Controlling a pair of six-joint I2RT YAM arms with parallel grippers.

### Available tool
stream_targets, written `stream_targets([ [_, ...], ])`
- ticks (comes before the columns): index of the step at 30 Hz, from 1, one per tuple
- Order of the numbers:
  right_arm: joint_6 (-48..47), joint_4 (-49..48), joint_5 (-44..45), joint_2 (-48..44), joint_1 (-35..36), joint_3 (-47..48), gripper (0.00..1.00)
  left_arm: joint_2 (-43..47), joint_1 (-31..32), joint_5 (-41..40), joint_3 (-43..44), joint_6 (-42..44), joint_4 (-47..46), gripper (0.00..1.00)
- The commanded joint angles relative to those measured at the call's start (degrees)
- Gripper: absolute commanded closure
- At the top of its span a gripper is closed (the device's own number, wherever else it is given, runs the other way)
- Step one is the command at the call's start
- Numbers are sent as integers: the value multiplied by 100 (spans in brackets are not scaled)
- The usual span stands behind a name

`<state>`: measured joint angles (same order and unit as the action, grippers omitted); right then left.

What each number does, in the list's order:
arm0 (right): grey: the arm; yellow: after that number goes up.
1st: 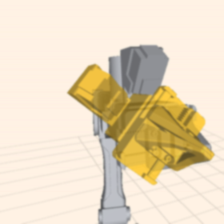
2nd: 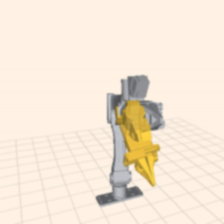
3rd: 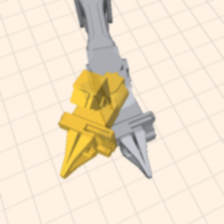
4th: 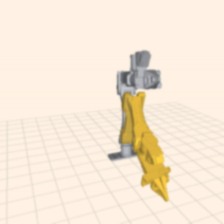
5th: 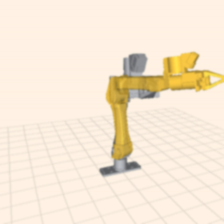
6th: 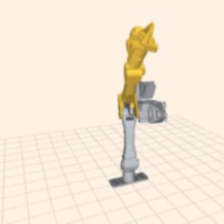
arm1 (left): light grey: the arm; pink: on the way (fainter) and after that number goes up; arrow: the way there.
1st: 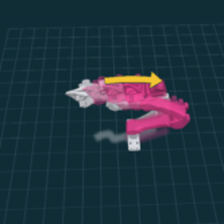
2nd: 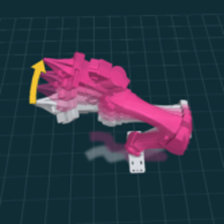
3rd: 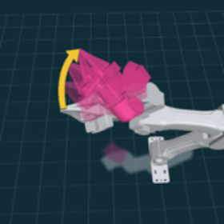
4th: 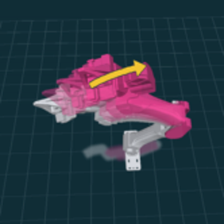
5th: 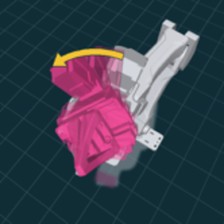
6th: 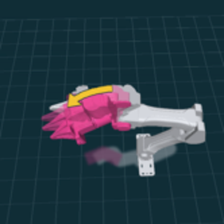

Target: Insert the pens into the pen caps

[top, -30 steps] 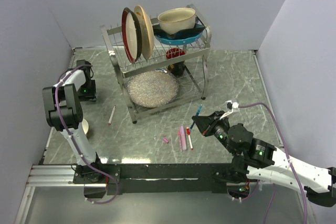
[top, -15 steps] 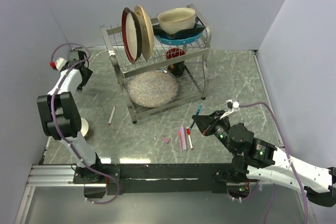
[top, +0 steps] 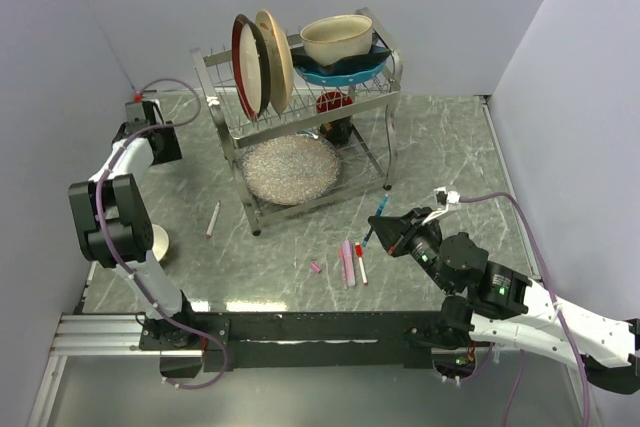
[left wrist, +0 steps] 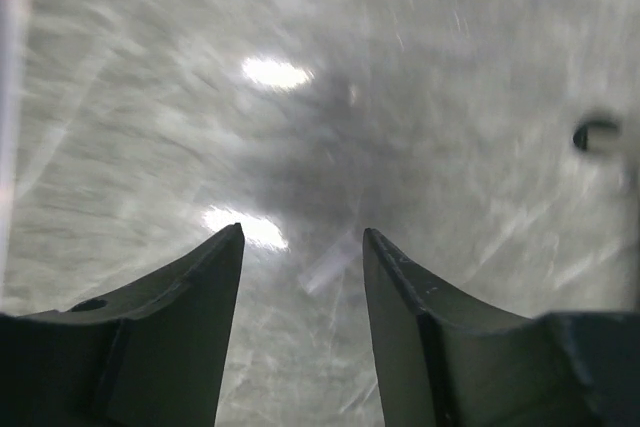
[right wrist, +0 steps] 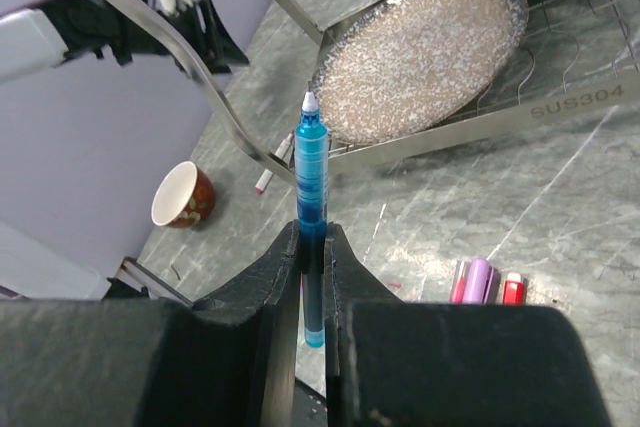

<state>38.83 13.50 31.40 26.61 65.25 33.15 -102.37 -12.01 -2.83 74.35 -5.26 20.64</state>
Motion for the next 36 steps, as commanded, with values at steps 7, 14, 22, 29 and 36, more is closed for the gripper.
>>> stream_targets([
  [7,-7,-14,183,20,-4,227,100,-195,-12,1067,-167,807,395,47],
  [14,2,-40,183,72,5,298,100,-266,6,855,-228,824,335,50],
  [22,2,-75,200,142,5,368,100,-723,111,679,-17,798,598,55],
  [29,19,-40,226,116,5,394,100,-908,208,494,45,728,704,73],
  [36,2,-75,191,195,5,403,100,-1154,190,520,317,335,1029,84],
])
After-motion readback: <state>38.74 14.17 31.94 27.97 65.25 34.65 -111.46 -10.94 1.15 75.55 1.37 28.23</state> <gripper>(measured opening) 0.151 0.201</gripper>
